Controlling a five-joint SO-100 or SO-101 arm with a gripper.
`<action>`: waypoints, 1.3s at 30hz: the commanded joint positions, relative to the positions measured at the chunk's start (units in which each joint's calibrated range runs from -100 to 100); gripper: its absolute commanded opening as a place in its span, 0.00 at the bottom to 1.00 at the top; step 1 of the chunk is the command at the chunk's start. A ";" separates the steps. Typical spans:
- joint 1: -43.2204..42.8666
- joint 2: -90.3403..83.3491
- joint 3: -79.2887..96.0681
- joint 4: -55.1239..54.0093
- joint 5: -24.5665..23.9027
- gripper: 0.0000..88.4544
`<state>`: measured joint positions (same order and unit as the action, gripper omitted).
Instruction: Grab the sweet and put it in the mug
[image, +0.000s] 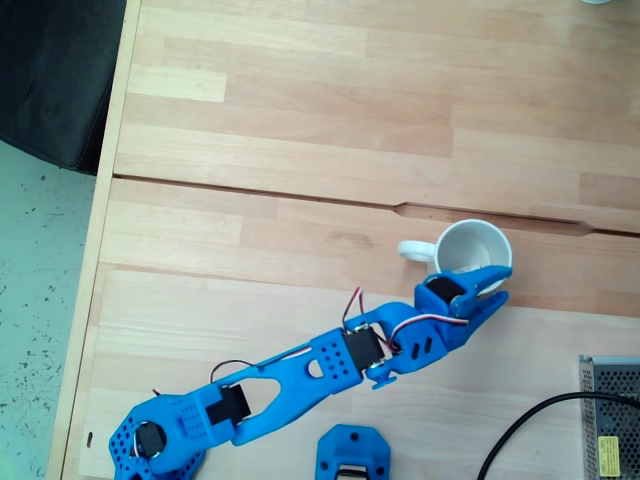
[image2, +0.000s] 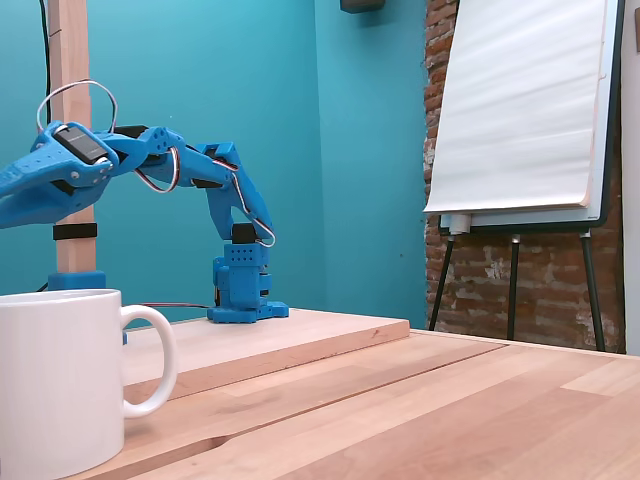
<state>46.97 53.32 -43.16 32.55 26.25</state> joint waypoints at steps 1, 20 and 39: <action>-0.06 -7.79 -3.31 4.15 -0.24 0.07; -10.81 -21.30 -3.13 49.15 -4.84 0.00; -29.18 -29.13 2.04 61.16 -17.39 0.00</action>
<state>20.09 29.25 -42.00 93.65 9.74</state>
